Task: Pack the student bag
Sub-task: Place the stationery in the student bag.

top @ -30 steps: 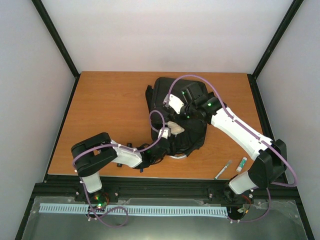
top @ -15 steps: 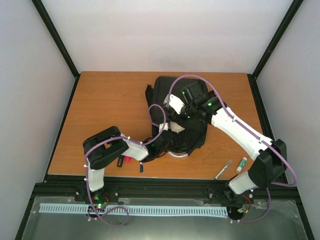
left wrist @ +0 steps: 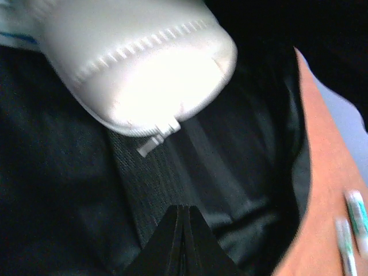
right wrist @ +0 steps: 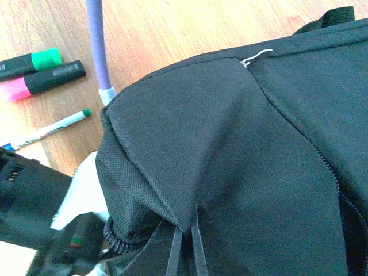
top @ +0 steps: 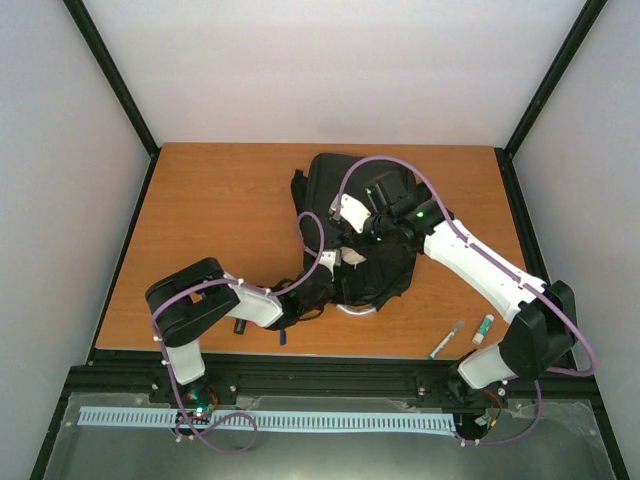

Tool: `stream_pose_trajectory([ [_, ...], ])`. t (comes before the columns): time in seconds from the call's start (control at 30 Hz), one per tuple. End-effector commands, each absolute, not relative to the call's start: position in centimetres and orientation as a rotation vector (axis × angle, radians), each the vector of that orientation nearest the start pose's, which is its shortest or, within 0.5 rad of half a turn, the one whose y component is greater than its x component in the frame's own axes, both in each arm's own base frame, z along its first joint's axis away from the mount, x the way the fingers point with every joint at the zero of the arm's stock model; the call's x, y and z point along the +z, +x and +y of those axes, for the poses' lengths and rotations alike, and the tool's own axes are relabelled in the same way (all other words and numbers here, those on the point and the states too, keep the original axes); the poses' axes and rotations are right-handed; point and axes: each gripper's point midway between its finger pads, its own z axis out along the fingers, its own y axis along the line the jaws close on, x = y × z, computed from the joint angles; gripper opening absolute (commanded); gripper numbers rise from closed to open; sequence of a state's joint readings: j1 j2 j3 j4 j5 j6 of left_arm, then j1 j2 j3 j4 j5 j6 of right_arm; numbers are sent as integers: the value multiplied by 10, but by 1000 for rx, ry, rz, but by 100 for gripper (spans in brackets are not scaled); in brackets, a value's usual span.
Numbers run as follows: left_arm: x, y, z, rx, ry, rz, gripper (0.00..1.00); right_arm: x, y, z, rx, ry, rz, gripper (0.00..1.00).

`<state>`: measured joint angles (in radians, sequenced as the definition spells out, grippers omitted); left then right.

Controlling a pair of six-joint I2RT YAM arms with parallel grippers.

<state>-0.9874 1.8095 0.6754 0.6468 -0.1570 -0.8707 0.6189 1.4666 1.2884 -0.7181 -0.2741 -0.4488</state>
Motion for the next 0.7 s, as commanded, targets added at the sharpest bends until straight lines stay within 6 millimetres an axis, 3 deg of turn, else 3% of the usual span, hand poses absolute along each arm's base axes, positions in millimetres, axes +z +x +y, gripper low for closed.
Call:
stream_pose_trajectory([
  [0.0,81,236,-382,-1105,362,2159,1,219,295,266,423,-1336,1997,3],
  [0.3,84,200,-327,-1011,461,2202,1,187,290,246,348,-1361,2045,3],
  [0.53,108,189,-289,-943,424,2184,6,149,276,217,256,-1411,2105,3],
  [0.57,112,190,-282,-927,402,2175,15,143,274,212,233,-1416,2115,3],
  [0.6,119,190,-276,-918,382,2164,31,138,272,206,211,-1420,2125,3],
  [0.67,129,196,-262,-881,307,2158,83,129,269,194,180,-1418,2150,3],
])
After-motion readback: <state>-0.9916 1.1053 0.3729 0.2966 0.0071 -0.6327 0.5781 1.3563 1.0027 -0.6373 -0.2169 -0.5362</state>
